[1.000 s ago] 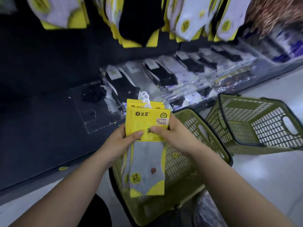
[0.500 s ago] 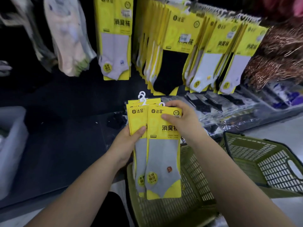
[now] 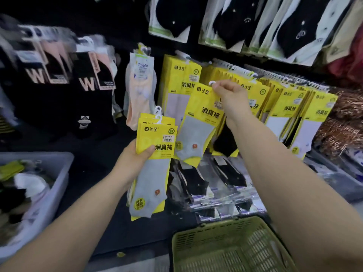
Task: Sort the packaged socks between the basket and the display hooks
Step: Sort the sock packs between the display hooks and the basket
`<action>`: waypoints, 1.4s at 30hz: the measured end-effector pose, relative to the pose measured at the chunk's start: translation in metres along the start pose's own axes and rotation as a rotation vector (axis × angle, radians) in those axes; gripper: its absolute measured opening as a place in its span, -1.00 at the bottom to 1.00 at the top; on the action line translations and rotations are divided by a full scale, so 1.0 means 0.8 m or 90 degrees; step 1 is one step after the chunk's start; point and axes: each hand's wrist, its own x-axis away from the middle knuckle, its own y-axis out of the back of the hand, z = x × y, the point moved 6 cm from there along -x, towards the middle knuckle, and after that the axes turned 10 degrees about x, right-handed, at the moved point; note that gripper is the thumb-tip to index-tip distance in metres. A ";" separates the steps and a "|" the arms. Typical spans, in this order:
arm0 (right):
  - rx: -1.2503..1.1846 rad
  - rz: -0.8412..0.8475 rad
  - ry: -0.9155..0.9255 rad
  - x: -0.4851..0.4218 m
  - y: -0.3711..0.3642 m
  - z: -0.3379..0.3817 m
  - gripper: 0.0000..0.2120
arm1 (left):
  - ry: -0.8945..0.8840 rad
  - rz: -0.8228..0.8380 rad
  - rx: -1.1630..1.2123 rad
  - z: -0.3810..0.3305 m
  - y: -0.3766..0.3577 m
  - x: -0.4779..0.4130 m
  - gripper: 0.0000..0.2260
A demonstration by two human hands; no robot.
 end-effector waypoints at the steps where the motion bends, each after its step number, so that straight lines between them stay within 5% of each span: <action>1: -0.007 -0.018 0.010 -0.009 -0.002 0.007 -0.79 | -0.006 0.002 -0.010 -0.005 0.002 -0.002 -0.83; 14: 0.101 0.032 0.062 -0.070 -0.032 0.034 -0.85 | -0.012 0.022 0.032 -0.011 0.006 -0.007 -0.88; 19: 0.197 -0.103 0.091 -0.027 -0.010 0.017 -0.75 | -0.017 0.057 0.095 -0.027 -0.015 -0.008 -0.87; 24: 0.173 0.103 0.091 0.047 -0.054 0.009 -0.65 | -0.059 0.083 0.160 -0.046 -0.043 -0.005 -0.88; 27: 0.156 0.088 0.113 0.058 -0.057 0.011 -0.57 | -0.075 0.045 0.187 -0.049 -0.052 -0.004 -0.85; 35: 0.026 0.105 0.002 0.038 -0.028 -0.017 -0.75 | -0.015 0.027 0.217 -0.040 -0.058 -0.006 -0.85; 42: -0.039 -0.029 0.053 -0.015 0.008 0.015 -0.86 | -0.069 -0.036 0.106 -0.044 -0.023 -0.012 -0.84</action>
